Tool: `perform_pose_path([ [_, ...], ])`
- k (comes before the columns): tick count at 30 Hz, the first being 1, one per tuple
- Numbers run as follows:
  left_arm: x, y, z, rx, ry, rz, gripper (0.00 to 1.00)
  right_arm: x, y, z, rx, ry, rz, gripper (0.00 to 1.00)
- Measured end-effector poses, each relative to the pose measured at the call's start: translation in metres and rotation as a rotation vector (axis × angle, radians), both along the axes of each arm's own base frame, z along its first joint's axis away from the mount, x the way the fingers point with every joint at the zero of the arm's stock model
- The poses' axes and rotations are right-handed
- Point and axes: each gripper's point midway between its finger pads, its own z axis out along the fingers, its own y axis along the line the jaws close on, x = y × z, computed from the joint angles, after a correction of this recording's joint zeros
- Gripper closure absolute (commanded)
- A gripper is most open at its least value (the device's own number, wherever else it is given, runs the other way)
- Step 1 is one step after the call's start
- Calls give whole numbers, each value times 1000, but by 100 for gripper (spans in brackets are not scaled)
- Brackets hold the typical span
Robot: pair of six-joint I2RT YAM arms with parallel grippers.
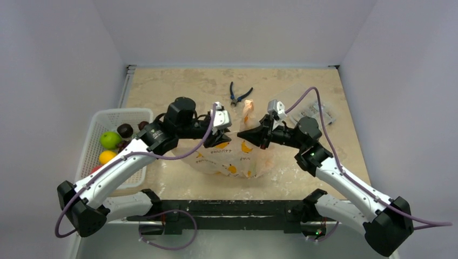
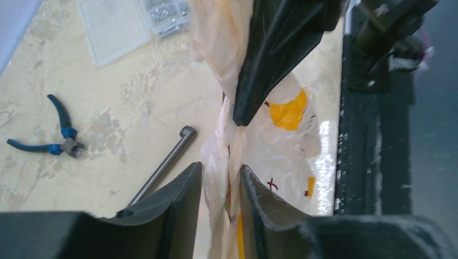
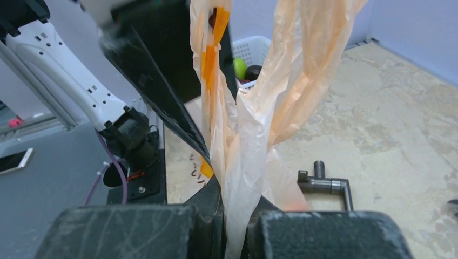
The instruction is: Place the fake fruits into the plastic bag and tie a complex knot
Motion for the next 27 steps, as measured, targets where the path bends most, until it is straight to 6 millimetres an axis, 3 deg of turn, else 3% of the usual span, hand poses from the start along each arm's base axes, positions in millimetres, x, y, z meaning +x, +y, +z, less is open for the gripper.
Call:
perform_pose_path([
  [3, 8, -8, -33, 63, -59, 7, 100, 2, 0, -2, 25, 67, -21, 100],
  [7, 5, -22, -56, 104, -161, -17, 100, 8, -2, -9, 59, 189, -65, 100],
  [15, 9, -38, -64, 118, -361, -10, 100, 26, -7, -27, 157, 497, -175, 100],
  [21, 11, -45, -76, 179, -456, -17, 100, 33, -4, -40, 176, 625, -202, 100],
  [27, 1, -48, -88, 217, -429, -55, 100, 41, -6, -39, 208, 636, -227, 56],
])
